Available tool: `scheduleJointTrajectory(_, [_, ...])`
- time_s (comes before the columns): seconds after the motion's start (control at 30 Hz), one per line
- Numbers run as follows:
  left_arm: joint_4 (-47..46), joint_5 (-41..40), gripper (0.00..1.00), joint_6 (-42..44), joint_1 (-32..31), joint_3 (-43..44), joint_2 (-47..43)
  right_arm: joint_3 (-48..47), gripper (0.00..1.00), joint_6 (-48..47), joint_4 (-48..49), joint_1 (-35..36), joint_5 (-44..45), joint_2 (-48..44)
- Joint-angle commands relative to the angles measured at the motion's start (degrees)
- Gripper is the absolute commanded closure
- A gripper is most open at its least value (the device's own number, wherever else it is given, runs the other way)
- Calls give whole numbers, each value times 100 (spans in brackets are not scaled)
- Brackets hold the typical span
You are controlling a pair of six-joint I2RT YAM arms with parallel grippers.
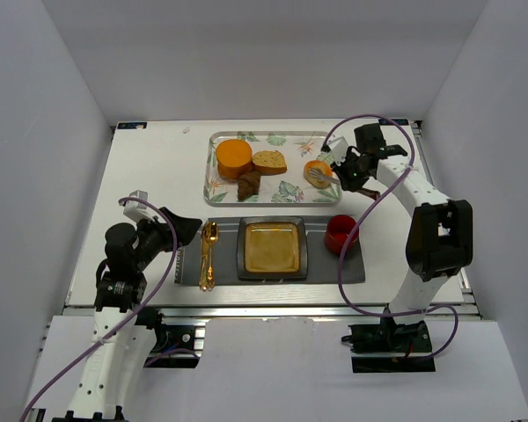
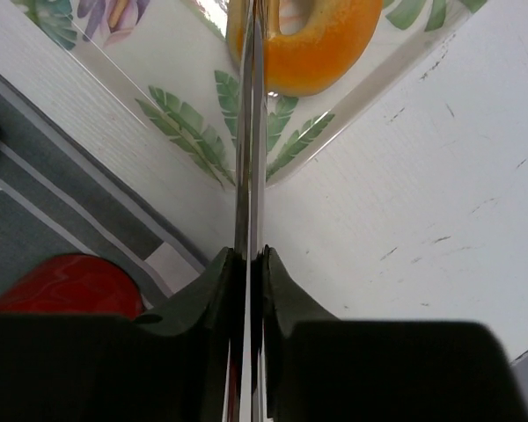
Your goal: Place the bread
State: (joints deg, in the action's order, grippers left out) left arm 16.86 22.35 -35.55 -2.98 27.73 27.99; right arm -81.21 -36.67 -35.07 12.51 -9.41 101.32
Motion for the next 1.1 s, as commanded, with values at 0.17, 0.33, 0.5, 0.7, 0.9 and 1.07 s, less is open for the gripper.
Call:
scheduleJointTrajectory(0.17, [63,-73,24,-31,17,84,-83,-369,93,159,-166,41,-851,-718])
scheduleJointTrajectory(0.33, [-7,-55,24,-48,17,84,-30,-317,94,90,-631,347,-1405,-1272])
scheduleJointTrajectory(0.5, [27,-55,24,-49,17,101,-21,498,95,-191,-1027,1076,-1590,-1930])
scheduleJointTrajectory(0.7, [185,-117,23,-31,17,102,-162,1432,94,-332,-1054,1719,-1511,-2467])
scheduleJointTrajectory(0.9, [168,-117,23,-84,17,14,-250,1810,85,-456,-1081,2053,-1423,-2661])
scheduleJointTrajectory(1.07, [264,-143,23,-31,17,110,-224,1635,55,-535,-1195,2150,-1537,-2529])
